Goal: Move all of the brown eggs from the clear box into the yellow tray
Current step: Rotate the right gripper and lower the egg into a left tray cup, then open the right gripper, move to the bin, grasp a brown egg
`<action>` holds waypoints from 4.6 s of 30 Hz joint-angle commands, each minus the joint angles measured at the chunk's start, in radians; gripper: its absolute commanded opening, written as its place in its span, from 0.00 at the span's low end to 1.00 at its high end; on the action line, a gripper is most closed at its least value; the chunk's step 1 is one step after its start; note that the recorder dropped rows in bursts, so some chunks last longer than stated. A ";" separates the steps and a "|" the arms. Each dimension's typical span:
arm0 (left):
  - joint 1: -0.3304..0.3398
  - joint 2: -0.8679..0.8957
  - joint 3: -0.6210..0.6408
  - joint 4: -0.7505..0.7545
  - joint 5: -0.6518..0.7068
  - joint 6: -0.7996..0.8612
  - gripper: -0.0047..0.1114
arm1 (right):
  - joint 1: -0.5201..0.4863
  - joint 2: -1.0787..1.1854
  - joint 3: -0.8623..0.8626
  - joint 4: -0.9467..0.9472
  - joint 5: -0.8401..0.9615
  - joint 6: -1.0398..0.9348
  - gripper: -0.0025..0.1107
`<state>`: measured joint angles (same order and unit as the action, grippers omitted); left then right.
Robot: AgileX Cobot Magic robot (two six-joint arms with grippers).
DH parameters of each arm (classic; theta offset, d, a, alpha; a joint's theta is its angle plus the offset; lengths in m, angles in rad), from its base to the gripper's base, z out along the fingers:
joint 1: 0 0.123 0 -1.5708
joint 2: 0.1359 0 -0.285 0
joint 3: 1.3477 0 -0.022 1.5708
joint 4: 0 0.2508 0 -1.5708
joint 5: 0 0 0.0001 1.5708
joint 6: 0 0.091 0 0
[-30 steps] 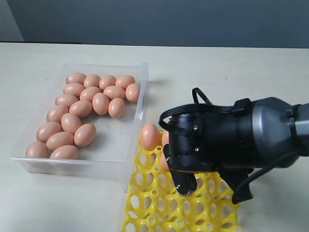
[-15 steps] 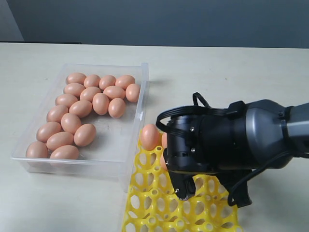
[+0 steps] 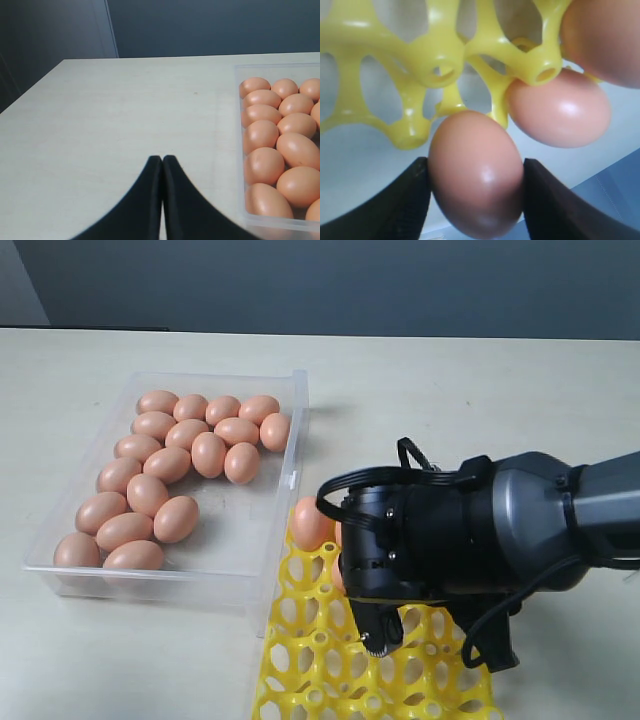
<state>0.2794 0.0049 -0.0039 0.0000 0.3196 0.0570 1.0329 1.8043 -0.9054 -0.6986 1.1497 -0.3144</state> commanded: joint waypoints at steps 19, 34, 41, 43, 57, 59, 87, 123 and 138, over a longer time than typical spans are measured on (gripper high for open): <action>-0.005 -0.005 0.004 0.000 -0.011 0.000 0.04 | 0.041 -0.007 0.002 -0.026 0.027 0.020 0.31; -0.005 -0.005 0.004 0.000 -0.011 0.000 0.04 | 0.107 0.013 0.002 -0.081 0.017 0.026 0.31; -0.005 -0.005 0.004 0.000 -0.011 0.000 0.04 | 0.107 0.017 0.002 -0.081 0.024 0.026 0.31; -0.005 -0.005 0.004 0.000 -0.011 0.000 0.04 | 0.107 0.017 0.002 -0.079 0.024 0.026 0.31; -0.005 -0.005 0.004 0.000 -0.011 0.000 0.04 | 0.107 0.017 0.002 -0.082 0.053 0.026 0.58; -0.005 -0.005 0.004 0.000 -0.011 0.000 0.04 | 0.107 0.017 0.002 -0.087 0.051 0.026 0.61; -0.005 -0.005 0.004 0.000 -0.011 0.000 0.04 | -0.031 0.069 -0.533 0.504 -0.603 0.504 0.61; -0.005 -0.005 0.004 0.000 -0.011 0.000 0.04 | -0.186 0.508 -0.824 1.139 -0.479 0.629 0.43; -0.005 -0.005 0.004 0.000 -0.011 0.000 0.04 | -0.184 0.324 -0.824 1.013 -0.519 0.500 0.02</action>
<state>0.2794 0.0049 -0.0039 0.0000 0.3196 0.0570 0.8516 2.1948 -1.7271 0.4016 0.6456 0.2032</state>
